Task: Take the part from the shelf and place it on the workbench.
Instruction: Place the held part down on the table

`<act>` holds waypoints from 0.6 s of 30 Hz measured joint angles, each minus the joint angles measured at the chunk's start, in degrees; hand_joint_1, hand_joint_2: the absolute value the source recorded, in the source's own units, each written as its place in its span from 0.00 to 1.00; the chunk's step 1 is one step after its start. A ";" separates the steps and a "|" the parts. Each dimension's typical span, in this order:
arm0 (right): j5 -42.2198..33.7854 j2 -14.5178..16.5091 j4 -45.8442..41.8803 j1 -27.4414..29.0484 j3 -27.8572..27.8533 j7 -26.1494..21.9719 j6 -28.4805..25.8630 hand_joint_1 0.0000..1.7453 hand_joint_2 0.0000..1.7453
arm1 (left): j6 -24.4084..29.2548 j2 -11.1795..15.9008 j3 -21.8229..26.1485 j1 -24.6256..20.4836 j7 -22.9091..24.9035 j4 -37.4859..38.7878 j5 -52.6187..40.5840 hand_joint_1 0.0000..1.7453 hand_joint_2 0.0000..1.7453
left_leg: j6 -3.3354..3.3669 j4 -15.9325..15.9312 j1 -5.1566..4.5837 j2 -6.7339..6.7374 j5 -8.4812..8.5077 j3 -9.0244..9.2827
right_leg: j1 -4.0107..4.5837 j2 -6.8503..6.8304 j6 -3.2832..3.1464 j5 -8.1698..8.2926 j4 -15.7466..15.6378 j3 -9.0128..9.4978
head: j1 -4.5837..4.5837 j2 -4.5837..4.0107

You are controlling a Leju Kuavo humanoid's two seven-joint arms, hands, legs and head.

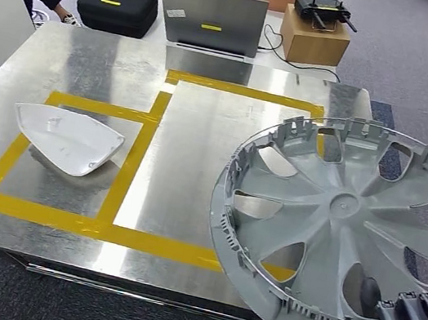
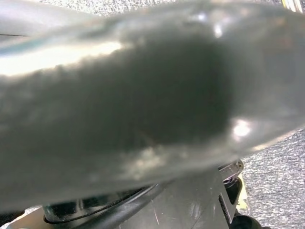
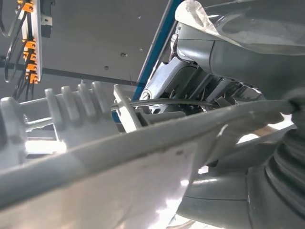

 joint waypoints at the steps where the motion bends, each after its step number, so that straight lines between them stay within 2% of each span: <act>1: 0.00 0.00 0.00 0.00 0.00 0.00 0.00 1.00 1.00 | 0.00 0.00 0.00 0.00 0.01 0.00 0.00 0.00 0.00 | 0.00 0.00 0.00 0.00 0.00 0.00 | 0.00 0.00 0.00 0.00 0.00 0.00 | -0.01 0.00; 18: 0.00 0.00 0.10 0.02 0.22 0.84 0.00 1.00 1.00 | -0.04 0.00 0.00 0.01 0.00 0.00 0.00 0.00 0.00 | 0.00 0.00 0.00 0.00 0.00 0.00 | 0.00 0.00 0.00 0.00 0.00 0.00 | -0.01 0.00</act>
